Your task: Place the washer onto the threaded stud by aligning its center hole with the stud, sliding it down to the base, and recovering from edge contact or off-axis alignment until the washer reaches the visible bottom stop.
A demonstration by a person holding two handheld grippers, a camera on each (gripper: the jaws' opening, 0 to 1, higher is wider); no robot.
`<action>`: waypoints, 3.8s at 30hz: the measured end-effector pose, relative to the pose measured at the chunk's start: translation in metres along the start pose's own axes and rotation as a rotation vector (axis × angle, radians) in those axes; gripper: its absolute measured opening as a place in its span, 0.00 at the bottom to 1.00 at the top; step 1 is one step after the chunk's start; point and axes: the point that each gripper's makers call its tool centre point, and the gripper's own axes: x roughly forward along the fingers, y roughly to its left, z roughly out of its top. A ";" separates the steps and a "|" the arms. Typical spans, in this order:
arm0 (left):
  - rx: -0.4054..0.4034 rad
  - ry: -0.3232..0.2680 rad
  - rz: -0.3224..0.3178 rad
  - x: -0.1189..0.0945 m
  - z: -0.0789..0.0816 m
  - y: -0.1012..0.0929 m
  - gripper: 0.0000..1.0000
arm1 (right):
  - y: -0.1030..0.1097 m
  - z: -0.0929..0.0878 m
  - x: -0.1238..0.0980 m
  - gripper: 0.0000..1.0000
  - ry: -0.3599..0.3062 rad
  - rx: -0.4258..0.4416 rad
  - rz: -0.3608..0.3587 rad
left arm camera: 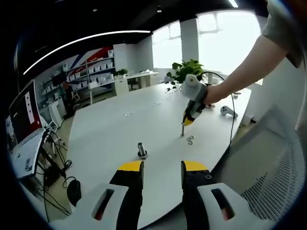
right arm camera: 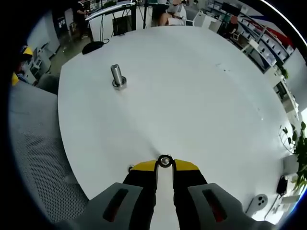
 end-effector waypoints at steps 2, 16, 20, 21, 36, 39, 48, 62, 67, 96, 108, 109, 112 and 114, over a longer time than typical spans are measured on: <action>0.003 0.003 -0.003 0.000 -0.001 0.000 0.29 | -0.001 0.000 0.000 0.13 0.002 0.002 0.001; -0.003 0.005 -0.004 0.000 -0.001 -0.001 0.29 | 0.001 -0.002 0.005 0.13 0.024 -0.005 0.011; -0.003 0.008 -0.004 0.001 -0.002 0.000 0.29 | -0.001 -0.004 0.009 0.13 0.033 -0.018 0.014; -0.003 0.007 -0.004 0.001 -0.001 0.000 0.29 | -0.001 -0.004 0.011 0.13 0.035 -0.017 0.015; -0.003 0.032 -0.016 0.003 -0.006 -0.003 0.29 | 0.001 -0.015 0.033 0.13 0.084 -0.037 0.035; -0.002 0.039 -0.020 0.003 -0.007 -0.004 0.29 | 0.000 -0.017 0.039 0.13 0.102 -0.074 0.039; 0.000 0.045 -0.022 0.004 -0.008 -0.003 0.27 | 0.006 -0.018 0.044 0.13 0.122 -0.060 0.056; 0.002 0.053 -0.053 0.005 -0.009 -0.010 0.30 | 0.018 -0.021 0.040 0.14 0.116 -0.012 0.069; -0.001 0.049 -0.050 0.005 -0.009 -0.009 0.30 | 0.019 -0.022 0.039 0.15 0.116 -0.005 0.071; 0.018 0.048 -0.033 0.004 -0.008 -0.008 0.30 | 0.032 -0.053 0.021 0.17 0.137 0.004 0.107; 0.029 0.062 -0.023 0.005 -0.010 -0.006 0.30 | 0.035 -0.058 0.027 0.18 0.152 -0.040 0.127; 0.028 0.061 -0.021 0.005 -0.010 -0.006 0.30 | 0.035 -0.059 0.027 0.18 0.152 -0.041 0.127; 0.026 0.064 -0.016 0.005 -0.011 -0.005 0.30 | 0.036 -0.060 0.029 0.18 0.147 -0.035 0.130; 0.028 0.063 -0.014 0.005 -0.010 -0.005 0.30 | 0.037 -0.063 0.030 0.18 0.150 -0.040 0.131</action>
